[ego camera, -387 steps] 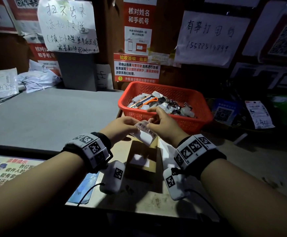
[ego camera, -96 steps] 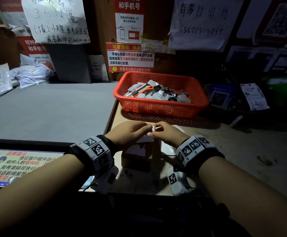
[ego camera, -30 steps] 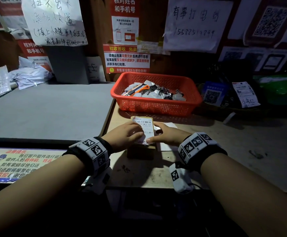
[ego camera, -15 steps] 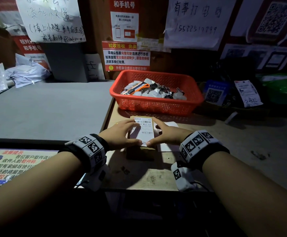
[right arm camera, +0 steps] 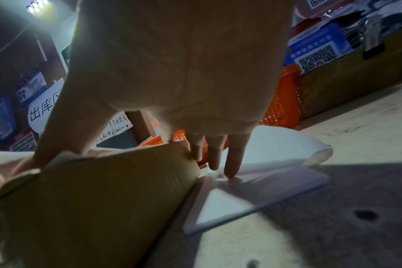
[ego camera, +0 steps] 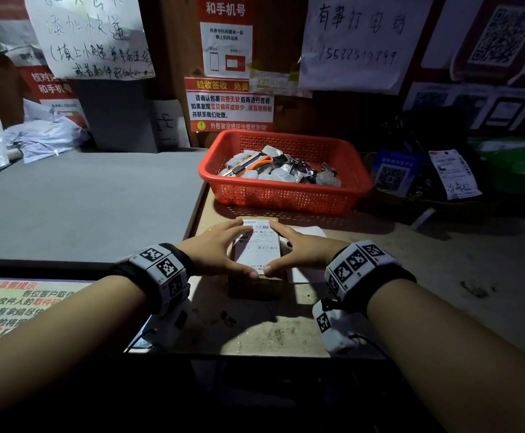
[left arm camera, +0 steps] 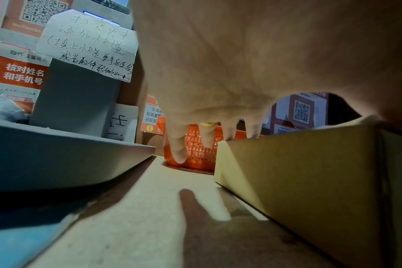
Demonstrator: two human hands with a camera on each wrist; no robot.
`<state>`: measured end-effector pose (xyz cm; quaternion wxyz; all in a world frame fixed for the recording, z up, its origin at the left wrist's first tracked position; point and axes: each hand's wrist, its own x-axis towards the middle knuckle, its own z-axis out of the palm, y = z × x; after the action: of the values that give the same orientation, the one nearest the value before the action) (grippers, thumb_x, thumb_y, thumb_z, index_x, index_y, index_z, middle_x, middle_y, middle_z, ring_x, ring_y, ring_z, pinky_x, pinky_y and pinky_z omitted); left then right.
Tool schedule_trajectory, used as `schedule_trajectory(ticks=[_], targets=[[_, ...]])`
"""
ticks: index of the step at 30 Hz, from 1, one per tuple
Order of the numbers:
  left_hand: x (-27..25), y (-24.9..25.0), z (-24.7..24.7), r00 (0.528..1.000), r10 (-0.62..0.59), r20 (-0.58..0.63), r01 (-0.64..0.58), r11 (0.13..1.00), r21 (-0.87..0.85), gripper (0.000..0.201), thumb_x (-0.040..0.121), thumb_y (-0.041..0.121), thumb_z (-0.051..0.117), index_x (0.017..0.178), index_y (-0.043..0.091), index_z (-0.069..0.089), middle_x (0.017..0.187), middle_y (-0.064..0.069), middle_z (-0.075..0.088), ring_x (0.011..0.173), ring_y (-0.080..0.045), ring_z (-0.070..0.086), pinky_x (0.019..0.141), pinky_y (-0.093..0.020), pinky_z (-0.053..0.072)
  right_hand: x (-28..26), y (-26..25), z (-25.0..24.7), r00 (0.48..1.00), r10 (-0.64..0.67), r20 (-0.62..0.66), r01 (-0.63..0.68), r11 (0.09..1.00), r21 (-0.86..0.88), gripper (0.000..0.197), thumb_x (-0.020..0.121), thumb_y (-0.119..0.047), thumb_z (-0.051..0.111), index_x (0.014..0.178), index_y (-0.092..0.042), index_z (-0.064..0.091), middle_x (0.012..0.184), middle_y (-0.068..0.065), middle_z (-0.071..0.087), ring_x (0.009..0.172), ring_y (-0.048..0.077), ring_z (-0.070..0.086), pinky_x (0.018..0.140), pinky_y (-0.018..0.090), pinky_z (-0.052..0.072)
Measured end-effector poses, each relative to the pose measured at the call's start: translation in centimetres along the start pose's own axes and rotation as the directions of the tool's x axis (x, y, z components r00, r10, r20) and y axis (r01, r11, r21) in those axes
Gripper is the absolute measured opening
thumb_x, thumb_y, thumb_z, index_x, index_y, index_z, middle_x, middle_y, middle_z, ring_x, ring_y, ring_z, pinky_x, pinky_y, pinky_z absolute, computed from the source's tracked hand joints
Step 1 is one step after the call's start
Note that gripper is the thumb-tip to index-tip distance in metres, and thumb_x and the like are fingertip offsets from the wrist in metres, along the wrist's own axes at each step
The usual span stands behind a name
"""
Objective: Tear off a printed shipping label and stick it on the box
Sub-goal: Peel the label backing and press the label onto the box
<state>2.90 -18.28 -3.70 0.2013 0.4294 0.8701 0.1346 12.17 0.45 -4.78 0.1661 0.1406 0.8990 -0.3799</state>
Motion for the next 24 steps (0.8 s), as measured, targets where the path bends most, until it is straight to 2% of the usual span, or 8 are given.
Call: schedule_trajectory(ticks=[6,9,13,15,17,20,22,24], targets=[[-0.7,-0.3,-0.2,1.0,0.003,-0.013,-0.003,1.0,-0.016,0.102,0.063,0.065,0.064,0.148,0.028,0.021,0.159,0.009,0.009,0.146,-0.012,0.012,0.118,-0.033,0.013,-0.4,-0.1,0.1,1.0,0.025,-0.003,-0.025,0.999,0.024,0.112,0.073,-0.037,0.078,0.152,-0.029,-0.001,0.16,-0.003,0.017,0.143,0.019,0.025,0.113,0.029,0.023],[-1.1,-0.6,-0.3,1.0,0.009,-0.022,-0.009,1.0,-0.019,0.092,0.072,0.055,0.067,0.148,0.026,0.024,0.158,0.01,0.013,0.145,-0.01,0.014,0.117,-0.031,0.014,-0.6,0.1,0.3,0.999,0.037,-0.012,-0.036,0.998,0.056,0.111,0.073,-0.034,0.079,0.152,-0.028,0.001,0.158,-0.002,0.024,0.142,0.017,0.028,0.112,0.026,0.023],[-1.8,-0.7,-0.5,1.0,-0.009,-0.018,0.007,0.996,-0.091,0.09,0.074,0.048,0.07,0.148,0.025,0.024,0.156,0.007,0.023,0.143,-0.01,0.022,0.115,-0.027,0.017,-0.9,0.2,0.7,0.999,0.036,-0.024,-0.034,0.997,0.075,0.117,0.066,-0.038,0.083,0.151,-0.031,0.002,0.158,-0.001,0.024,0.141,0.018,0.032,0.118,0.037,0.024],[-2.2,-0.5,-0.4,1.0,-0.028,-0.012,0.026,0.992,-0.127,0.087,0.076,0.044,0.069,0.148,0.026,0.023,0.155,0.005,0.026,0.142,-0.011,0.024,0.111,-0.024,0.02,-1.2,0.3,0.7,0.999,0.027,-0.024,-0.025,0.996,0.082,0.115,0.068,-0.035,0.082,0.152,-0.033,0.004,0.157,0.001,0.025,0.14,0.019,0.034,0.118,0.038,0.025],[-2.6,-0.2,-0.4,1.0,-0.031,-0.003,0.03,0.987,-0.157,0.084,0.079,0.04,0.068,0.148,0.027,0.022,0.155,0.004,0.027,0.14,-0.011,0.026,0.101,-0.017,0.024,-1.4,0.5,0.7,0.999,0.013,-0.03,-0.01,0.995,0.099,0.109,0.071,-0.031,0.081,0.152,-0.034,0.007,0.156,0.001,0.026,0.14,0.02,0.033,0.118,0.039,0.025],[-3.0,0.2,-0.4,1.0,-0.026,-0.004,0.025,0.985,-0.174,0.08,0.082,0.038,0.065,0.148,0.028,0.021,0.155,0.004,0.028,0.14,-0.011,0.027,0.097,-0.014,0.021,-1.7,0.5,0.7,0.999,-0.002,-0.038,0.007,0.993,0.12,0.105,0.072,-0.028,0.08,0.15,-0.036,0.011,0.155,-0.003,0.028,0.142,0.019,0.029,0.117,0.038,0.024],[-3.3,0.4,-0.5,0.999,-0.029,-0.02,0.025,0.984,-0.177,0.079,0.083,0.037,0.064,0.148,0.028,0.021,0.154,0.004,0.029,0.141,-0.011,0.027,0.1,-0.016,0.022,-1.9,0.5,0.8,0.999,-0.009,-0.043,0.014,0.993,0.119,0.107,0.068,-0.033,0.082,0.149,-0.038,0.012,0.156,-0.004,0.028,0.143,0.018,0.027,0.118,0.04,0.024],[-3.5,0.4,-0.5,0.999,-0.031,-0.031,0.025,0.983,-0.179,0.079,0.083,0.037,0.065,0.148,0.028,0.02,0.153,0.002,0.03,0.14,-0.012,0.028,0.104,-0.019,0.024,-1.9,0.5,1.0,0.999,-0.013,-0.046,0.018,0.994,0.108,0.118,0.055,-0.048,0.082,0.149,-0.041,0.012,0.157,-0.005,0.026,0.144,0.018,0.026,0.118,0.043,0.025]])
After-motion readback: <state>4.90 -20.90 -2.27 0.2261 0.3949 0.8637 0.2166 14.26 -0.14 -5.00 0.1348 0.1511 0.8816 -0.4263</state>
